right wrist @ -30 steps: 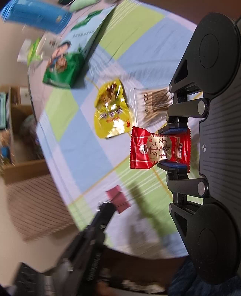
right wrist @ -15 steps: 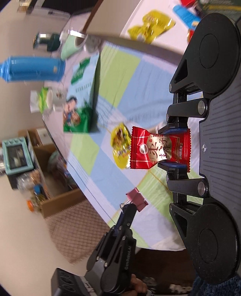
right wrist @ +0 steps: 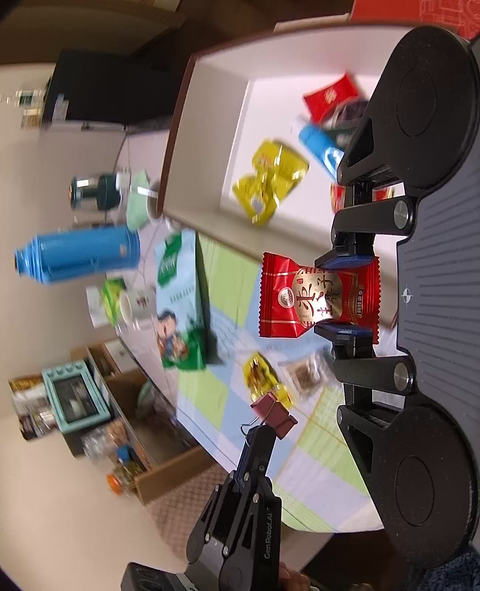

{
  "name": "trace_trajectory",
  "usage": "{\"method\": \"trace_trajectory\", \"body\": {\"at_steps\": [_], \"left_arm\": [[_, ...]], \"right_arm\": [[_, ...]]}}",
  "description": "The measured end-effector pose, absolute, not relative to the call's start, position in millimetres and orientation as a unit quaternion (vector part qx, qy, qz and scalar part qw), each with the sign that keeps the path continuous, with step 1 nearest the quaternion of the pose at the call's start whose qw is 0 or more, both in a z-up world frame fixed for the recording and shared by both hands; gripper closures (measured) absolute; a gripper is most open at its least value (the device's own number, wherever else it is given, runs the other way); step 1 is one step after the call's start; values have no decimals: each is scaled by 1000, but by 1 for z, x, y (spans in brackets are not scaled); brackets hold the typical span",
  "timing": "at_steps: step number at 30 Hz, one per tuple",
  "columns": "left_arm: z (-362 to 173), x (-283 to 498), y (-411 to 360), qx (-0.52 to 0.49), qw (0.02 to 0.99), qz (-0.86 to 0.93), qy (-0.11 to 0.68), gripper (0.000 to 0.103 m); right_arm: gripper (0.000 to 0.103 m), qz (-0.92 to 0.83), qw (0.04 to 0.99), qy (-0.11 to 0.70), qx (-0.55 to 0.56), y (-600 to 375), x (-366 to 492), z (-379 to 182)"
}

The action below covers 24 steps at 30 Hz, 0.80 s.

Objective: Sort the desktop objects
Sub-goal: 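Carry the pink clip and red candy packet over the white box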

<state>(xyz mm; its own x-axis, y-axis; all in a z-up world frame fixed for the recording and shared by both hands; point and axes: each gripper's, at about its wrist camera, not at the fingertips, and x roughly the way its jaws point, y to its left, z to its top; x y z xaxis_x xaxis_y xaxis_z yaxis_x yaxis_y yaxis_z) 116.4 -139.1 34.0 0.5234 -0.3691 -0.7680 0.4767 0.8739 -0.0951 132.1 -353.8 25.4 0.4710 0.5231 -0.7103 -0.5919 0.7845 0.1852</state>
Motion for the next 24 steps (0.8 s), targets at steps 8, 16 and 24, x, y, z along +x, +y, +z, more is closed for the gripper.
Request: {"method": "trace_trajectory", "body": {"at_steps": [8, 16, 24], "left_arm": [[48, 134, -199, 84, 867, -281, 402, 103], [46, 160, -252, 95, 859, -304, 401, 103], [41, 185, -287, 110, 852, -310, 407, 103]], "right_arm": [[74, 285, 874, 392, -33, -405, 144, 36], [74, 264, 879, 394, -33, -435, 170, 34], [74, 256, 878, 402, -37, -450, 202, 25]]}}
